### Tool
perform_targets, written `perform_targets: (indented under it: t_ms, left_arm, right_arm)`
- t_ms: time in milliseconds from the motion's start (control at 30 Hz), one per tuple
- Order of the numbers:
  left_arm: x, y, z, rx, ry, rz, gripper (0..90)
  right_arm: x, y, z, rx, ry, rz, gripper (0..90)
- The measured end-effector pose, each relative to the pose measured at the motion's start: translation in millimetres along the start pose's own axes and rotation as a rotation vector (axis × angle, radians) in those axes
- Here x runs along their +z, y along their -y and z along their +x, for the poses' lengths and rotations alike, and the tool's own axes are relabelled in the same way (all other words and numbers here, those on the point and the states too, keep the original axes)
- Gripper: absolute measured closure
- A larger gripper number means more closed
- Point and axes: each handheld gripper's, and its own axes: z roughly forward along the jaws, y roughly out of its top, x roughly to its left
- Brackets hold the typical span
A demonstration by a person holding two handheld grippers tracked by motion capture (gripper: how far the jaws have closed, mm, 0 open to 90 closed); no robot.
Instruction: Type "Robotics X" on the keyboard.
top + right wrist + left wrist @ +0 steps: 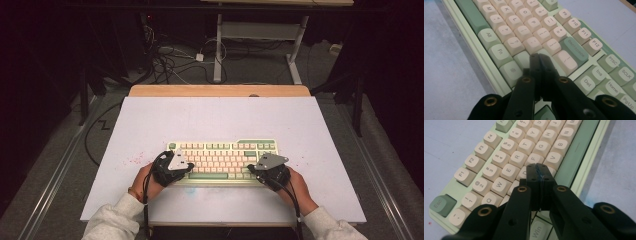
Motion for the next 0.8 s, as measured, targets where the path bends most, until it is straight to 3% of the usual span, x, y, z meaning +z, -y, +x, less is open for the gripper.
perform_targets:
  t_ms: [167, 267, 400, 567, 800]
  left_arm:
    - [2.3, -2.7, 0.4, -0.005, 0.003, 0.036, 87.8]
    - [-2.6, -4.3, 1.0, -0.017, 0.008, -0.006, 87.7]
    - [-12.6, -6.3, 1.7, -0.028, -0.015, -0.054, 87.6]
    - [-18.5, -5.3, 2.0, -0.03, -0.025, -0.075, 87.4]
    - [-22.4, -4.5, 2.6, -0.029, -0.041, -0.083, 87.4]
  right_arm:
    - [0.1, 0.0, -0.2, 0.001, -0.002, 0.0, 90.0]
    - [0.0, 0.0, -0.1, 0.0, 0.0, 0.0, 90.0]
    - [-0.2, 0.0, -0.2, 0.003, -0.003, 0.0, 90.0]
    - [-1.8, -0.5, -0.2, 0.002, -0.008, -0.001, 90.0]
    - [-14.8, -6.1, -2.3, 0.006, 0.0, -0.054, 90.0]
